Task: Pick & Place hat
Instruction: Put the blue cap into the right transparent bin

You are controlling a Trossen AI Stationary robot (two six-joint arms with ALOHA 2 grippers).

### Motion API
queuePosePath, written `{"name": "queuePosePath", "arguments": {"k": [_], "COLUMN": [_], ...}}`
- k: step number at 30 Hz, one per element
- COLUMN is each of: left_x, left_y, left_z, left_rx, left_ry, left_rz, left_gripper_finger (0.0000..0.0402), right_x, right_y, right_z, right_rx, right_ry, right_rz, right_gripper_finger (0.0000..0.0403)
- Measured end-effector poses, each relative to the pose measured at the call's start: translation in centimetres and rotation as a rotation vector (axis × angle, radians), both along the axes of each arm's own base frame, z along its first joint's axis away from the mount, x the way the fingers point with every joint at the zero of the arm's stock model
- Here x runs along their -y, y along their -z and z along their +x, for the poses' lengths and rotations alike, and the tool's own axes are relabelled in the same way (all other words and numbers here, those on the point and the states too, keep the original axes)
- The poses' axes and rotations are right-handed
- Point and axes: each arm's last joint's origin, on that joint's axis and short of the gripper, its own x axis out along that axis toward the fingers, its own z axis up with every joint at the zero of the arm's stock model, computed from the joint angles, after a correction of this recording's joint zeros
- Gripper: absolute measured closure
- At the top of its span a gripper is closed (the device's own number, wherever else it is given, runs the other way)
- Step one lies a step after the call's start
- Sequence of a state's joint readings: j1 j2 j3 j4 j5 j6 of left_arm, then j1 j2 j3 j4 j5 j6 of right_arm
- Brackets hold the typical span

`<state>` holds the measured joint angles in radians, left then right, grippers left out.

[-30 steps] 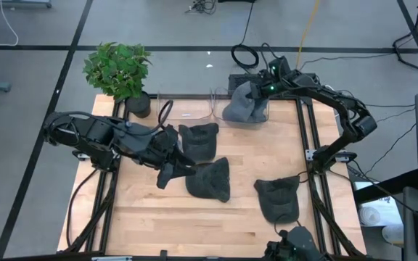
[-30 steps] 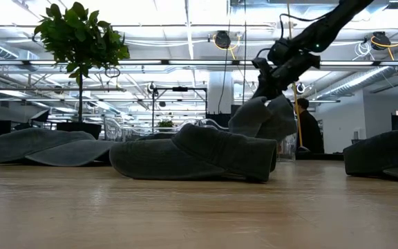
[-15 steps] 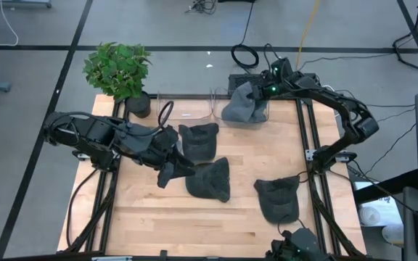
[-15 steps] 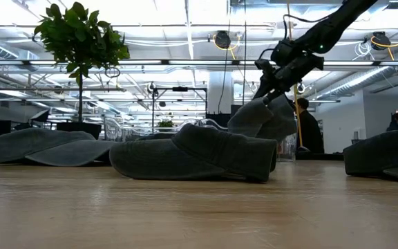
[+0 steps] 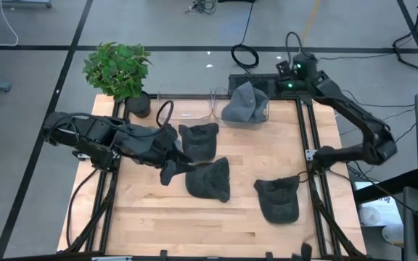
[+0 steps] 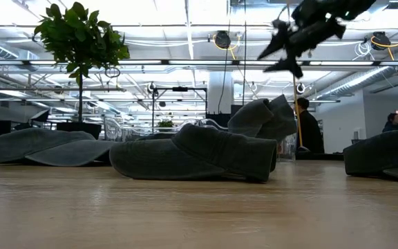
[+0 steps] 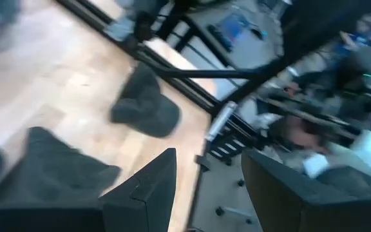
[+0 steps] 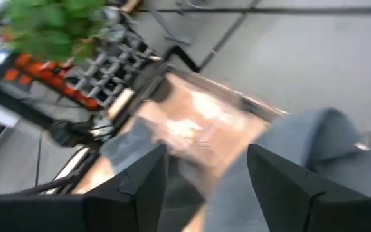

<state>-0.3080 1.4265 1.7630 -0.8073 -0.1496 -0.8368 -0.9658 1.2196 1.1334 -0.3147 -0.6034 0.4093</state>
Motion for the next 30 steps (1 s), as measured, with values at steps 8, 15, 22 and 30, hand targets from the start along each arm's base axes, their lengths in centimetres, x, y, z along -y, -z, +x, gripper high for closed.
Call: {"name": "queuePosePath", "arguments": {"k": [8,15,22,30], "left_x": [-0.8,-1.0,-1.5,-2.4], "left_y": [1.4,3.2,5.2,8.0], "left_z": [-0.6,-0.2,-0.1,1.2], "left_rx": [-0.13,-0.271,-0.44,-0.645], "left_ry": [-0.235,-0.348,-0.453,-0.563], "left_rz": [0.055,0.067,0.108,0.145], "left_gripper_finger": [0.0215,0.0215,0.0215,0.0215], "right_x": [-6.5,-10.6,-13.0,-14.1], "right_y": [-4.1,-5.8,-7.3,-8.7], "right_z": [-0.6,-0.7,0.3,0.8], "right_rx": [0.11,0.197,0.33,0.455], "right_ry": [-0.154,-0.29,-0.416,-0.478], "right_rz": [-0.117,-0.13,-0.162,-0.231], "right_gripper_finger": [0.0224,0.023,0.0221,0.022]}}
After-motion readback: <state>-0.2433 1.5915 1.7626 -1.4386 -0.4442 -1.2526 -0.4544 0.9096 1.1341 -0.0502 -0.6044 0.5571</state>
